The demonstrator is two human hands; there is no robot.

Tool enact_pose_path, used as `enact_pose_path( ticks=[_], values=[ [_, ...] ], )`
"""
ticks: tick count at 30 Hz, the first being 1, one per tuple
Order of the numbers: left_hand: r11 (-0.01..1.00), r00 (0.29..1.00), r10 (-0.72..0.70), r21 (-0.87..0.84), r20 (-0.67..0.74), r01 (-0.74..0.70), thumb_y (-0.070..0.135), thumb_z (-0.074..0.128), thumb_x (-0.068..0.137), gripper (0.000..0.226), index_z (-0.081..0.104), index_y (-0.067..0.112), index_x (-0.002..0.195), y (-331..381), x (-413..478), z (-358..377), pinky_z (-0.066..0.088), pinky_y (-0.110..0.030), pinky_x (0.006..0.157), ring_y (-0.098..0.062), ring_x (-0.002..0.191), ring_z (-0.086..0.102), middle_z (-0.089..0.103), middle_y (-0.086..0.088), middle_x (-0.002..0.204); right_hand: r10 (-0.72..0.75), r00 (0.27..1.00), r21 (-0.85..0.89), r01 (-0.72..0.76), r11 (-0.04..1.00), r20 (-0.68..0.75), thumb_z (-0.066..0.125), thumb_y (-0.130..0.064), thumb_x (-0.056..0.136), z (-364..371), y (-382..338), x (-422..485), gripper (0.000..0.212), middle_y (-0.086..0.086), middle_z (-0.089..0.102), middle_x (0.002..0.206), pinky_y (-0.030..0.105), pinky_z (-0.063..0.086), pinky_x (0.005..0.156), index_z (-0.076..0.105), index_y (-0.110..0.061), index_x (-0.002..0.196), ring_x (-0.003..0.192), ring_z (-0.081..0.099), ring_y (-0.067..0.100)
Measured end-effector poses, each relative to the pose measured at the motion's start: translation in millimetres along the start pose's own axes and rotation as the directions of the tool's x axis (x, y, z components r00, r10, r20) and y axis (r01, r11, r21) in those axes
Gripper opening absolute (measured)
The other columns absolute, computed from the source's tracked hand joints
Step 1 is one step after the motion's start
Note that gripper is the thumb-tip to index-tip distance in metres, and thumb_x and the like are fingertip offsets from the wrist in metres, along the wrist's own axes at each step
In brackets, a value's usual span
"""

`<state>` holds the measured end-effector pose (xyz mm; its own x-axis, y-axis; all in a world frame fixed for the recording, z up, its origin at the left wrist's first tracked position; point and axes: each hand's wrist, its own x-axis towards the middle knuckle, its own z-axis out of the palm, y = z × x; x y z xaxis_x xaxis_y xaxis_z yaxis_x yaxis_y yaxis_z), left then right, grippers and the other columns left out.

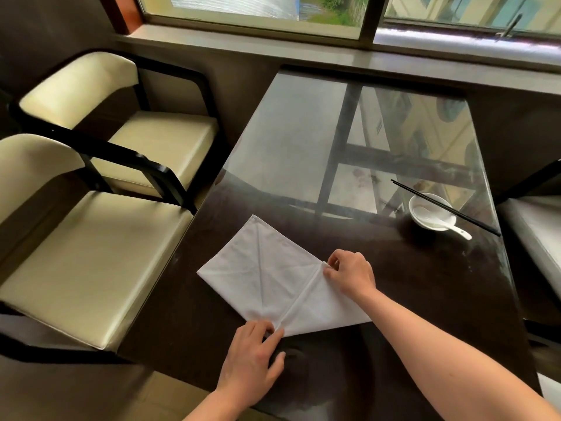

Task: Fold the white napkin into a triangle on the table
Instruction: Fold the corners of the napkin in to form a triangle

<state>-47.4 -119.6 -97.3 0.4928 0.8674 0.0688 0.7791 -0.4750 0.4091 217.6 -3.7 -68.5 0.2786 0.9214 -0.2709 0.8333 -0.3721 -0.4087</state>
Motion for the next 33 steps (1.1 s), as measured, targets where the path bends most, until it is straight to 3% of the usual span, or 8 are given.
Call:
enact_pose_path(
  ticks=[13, 21, 23, 25, 27, 33],
  values=[
    [0.991, 0.994, 0.100, 0.083, 0.044, -0.103, 0.039, 0.061, 0.080, 0.042, 0.069, 0.019, 0.116, -1.1, -2.8, -3.5, 0.052, -0.030, 0.090, -0.016, 0.101, 0.056, 0.059, 0.003, 0.108, -0.109, 0.993, -0.115, 0.103, 0.988, -0.044, 0.062, -0.038, 0.087, 10.8, 6.8, -1.7, 0.020, -0.001, 0.066, 0.099, 0.039, 0.047, 0.086, 0.071, -0.026, 0.100, 0.099, 0.058, 0.024],
    [0.957, 0.948, 0.112, 0.225, 0.298, -0.184, 0.043, 0.055, 0.081, 0.053, 0.067, 0.016, 0.125, 7.3, 9.9, -11.8, 0.056, -0.040, 0.093, -0.024, 0.116, 0.063, 0.065, -0.004, 0.132, -0.120, 0.993, -0.113, 0.116, 0.987, -0.024, 0.063, -0.032, 0.086, 11.2, 25.6, -21.0, 0.032, -0.002, 0.060, 0.112, 0.037, 0.044, 0.089, 0.065, -0.027, 0.117, 0.104, 0.055, 0.023],
    [0.964, 0.927, 0.066, 0.215, 0.369, -0.154, 0.046, 0.050, 0.084, 0.060, 0.056, 0.019, 0.137, 15.5, 15.9, -16.9, 0.056, -0.044, 0.095, -0.029, 0.124, 0.059, 0.057, -0.004, 0.144, -0.138, 0.990, -0.119, 0.133, 0.984, -0.031, 0.065, -0.031, 0.086, 11.7, 33.7, -29.7, 0.039, -0.002, 0.058, 0.116, 0.037, 0.044, 0.090, 0.063, -0.028, 0.124, 0.106, 0.054, 0.023],
    [0.966, 0.904, 0.026, 0.221, 0.426, -0.132, 0.049, 0.038, 0.092, 0.068, 0.025, 0.026, 0.155, 25.6, 25.4, -18.0, 0.042, -0.052, 0.108, -0.035, 0.145, 0.032, 0.025, 0.000, 0.164, -0.153, 0.988, -0.124, 0.148, 0.981, -0.031, 0.066, -0.031, 0.086, 10.7, 40.0, -37.2, 0.045, -0.002, 0.058, 0.120, 0.037, 0.045, 0.092, 0.059, -0.027, 0.131, 0.109, 0.053, 0.023],
    [0.964, 0.865, -0.045, 0.249, 0.499, -0.093, 0.053, 0.028, 0.098, 0.070, 0.000, 0.028, 0.157, 34.3, 33.2, -16.8, 0.030, -0.055, 0.113, -0.036, 0.152, 0.008, -0.002, 0.005, 0.168, -0.155, 0.987, -0.131, 0.149, 0.980, -0.036, 0.067, -0.031, 0.085, 9.6, 46.1, -45.5, 0.048, -0.002, 0.058, 0.122, 0.038, 0.046, 0.092, 0.059, -0.026, 0.133, 0.109, 0.053, 0.023],
    [0.933, 0.827, -0.105, 0.342, 0.552, -0.110, 0.058, 0.029, 0.099, 0.073, -0.001, 0.026, 0.157, 42.7, 38.1, -14.0, 0.026, -0.057, 0.114, -0.036, 0.152, -0.005, -0.012, 0.003, 0.167, -0.037, 0.995, -0.118, 0.026, 0.993, -0.089, 0.068, -0.036, 0.087, 0.7, 80.6, -68.6, 0.056, -0.003, 0.056, 0.131, 0.036, 0.044, 0.096, 0.054, -0.022, 0.140, 0.117, 0.051, 0.021]
  ],
)
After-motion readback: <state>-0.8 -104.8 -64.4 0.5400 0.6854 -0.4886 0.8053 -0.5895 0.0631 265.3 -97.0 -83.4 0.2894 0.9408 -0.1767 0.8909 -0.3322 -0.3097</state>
